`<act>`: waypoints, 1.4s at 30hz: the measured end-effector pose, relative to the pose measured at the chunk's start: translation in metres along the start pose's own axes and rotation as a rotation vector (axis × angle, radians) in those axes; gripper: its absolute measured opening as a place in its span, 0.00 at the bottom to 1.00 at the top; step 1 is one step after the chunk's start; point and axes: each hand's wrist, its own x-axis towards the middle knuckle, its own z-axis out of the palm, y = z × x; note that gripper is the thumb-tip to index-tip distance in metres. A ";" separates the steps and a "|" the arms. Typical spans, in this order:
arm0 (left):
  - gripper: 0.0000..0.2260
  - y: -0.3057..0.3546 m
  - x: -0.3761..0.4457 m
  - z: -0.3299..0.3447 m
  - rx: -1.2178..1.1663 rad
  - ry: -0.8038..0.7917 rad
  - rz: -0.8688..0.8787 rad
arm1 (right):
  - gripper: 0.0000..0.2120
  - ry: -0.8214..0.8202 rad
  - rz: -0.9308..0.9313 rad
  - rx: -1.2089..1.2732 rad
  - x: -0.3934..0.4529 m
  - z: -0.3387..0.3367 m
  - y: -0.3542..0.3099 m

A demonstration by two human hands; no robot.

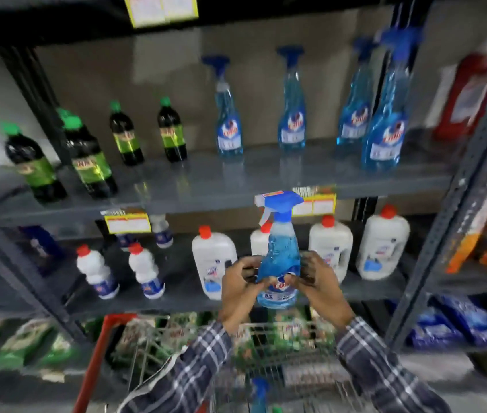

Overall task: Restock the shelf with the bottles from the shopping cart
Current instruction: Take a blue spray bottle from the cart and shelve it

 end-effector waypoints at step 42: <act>0.17 0.173 0.214 0.074 -0.032 -0.082 0.207 | 0.28 0.349 -0.262 -0.254 0.224 -0.082 -0.114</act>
